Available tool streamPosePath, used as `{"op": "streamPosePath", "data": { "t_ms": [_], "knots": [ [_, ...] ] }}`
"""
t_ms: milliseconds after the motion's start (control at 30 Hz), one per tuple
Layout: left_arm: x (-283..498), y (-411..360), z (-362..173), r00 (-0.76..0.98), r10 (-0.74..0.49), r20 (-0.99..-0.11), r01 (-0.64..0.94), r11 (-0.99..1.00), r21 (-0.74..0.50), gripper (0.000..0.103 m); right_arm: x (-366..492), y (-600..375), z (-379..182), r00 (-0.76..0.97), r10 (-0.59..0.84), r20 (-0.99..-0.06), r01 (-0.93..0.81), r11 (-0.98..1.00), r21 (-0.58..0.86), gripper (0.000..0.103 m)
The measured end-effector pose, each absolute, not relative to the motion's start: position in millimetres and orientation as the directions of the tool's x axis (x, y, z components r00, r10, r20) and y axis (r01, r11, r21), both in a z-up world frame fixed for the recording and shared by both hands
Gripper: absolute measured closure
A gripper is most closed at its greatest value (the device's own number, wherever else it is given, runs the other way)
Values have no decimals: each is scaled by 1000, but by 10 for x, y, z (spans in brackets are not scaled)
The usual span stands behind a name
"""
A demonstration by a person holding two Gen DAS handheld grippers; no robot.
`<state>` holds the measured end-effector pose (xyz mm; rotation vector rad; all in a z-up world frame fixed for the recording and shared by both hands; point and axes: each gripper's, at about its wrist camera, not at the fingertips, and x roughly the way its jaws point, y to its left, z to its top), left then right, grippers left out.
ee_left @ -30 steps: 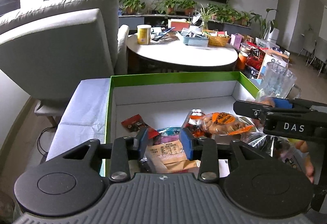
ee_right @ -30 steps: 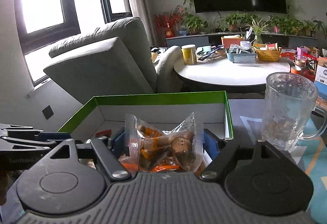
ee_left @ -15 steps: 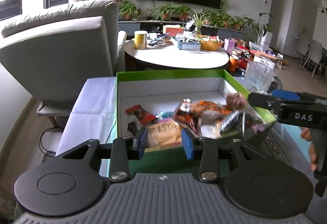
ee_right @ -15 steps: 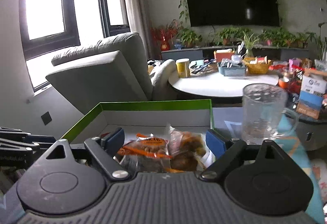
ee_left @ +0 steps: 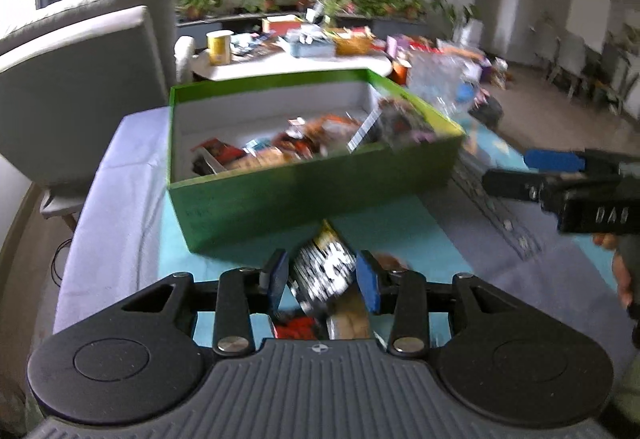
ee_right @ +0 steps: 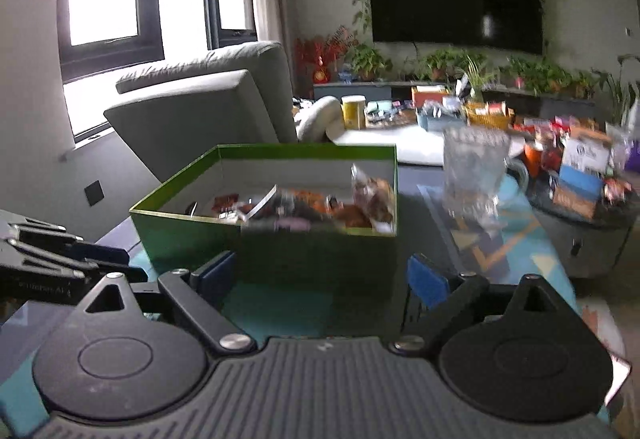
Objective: Organize snacks
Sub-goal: 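Carry a black-and-white packet over the box with the left gripper while the right reaches a clear bag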
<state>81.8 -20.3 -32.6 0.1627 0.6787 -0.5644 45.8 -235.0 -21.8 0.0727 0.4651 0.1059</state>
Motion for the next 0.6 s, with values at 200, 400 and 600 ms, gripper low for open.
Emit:
{"op": "streamPosePath", "data": {
  "t_ms": [200, 400, 600],
  "knots": [
    [761, -290, -424, 632, -424, -649, 565, 825, 11, 68, 316, -2366, -302, 873, 132, -469, -71, 987, 146, 34],
    [833, -384, -490, 657, -402, -637, 554, 831, 47, 69, 253, -2339, -371, 860, 144, -489, -65, 982, 175, 34],
    [971, -400, -547, 652, -397, -646, 527, 850, 9, 96, 4, -2190, -444, 797, 341, -498, -282, 940, 192, 35]
  ]
}}
